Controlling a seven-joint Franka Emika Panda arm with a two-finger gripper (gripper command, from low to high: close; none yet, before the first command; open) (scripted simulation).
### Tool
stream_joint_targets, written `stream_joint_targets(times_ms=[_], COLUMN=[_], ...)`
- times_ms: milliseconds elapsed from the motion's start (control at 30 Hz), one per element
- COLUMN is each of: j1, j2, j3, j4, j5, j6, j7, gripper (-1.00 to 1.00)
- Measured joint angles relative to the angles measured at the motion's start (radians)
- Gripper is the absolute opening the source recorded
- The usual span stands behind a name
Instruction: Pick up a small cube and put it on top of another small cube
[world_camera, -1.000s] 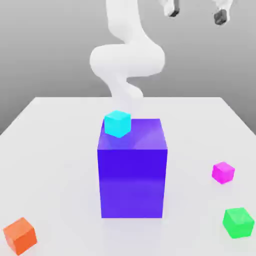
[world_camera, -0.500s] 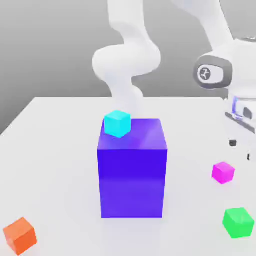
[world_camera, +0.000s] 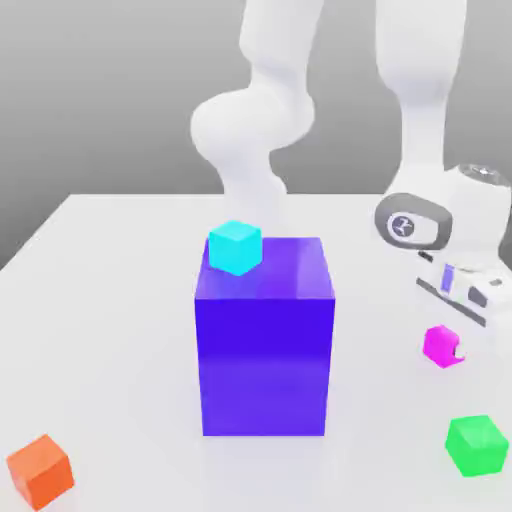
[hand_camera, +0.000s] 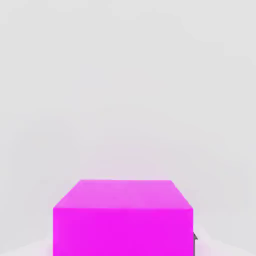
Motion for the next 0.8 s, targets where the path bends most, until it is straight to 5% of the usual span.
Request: stream_joint_targets(times_ms=[233,600,733,767,800], j1=[-0.070,-0.245,-0.258,-0.258,-0.258], j2=[-0.219,-0.129,-0.007,0.022,0.022], j3=[0.101,-0.060,-0.074,-0.075,-0.075], j4=[-0.037,0.327,0.363,0.366,0.366], j5=[0.164,0.215,0.219,0.221,0.221], j6=[-0.182,-0.454,-0.368,-0.342,-0.342], j7=[-0.119,-0.021,-0.013,-0.014,-0.014], gripper=[-1.00,-1.00,-1.00,1.00,1.00])
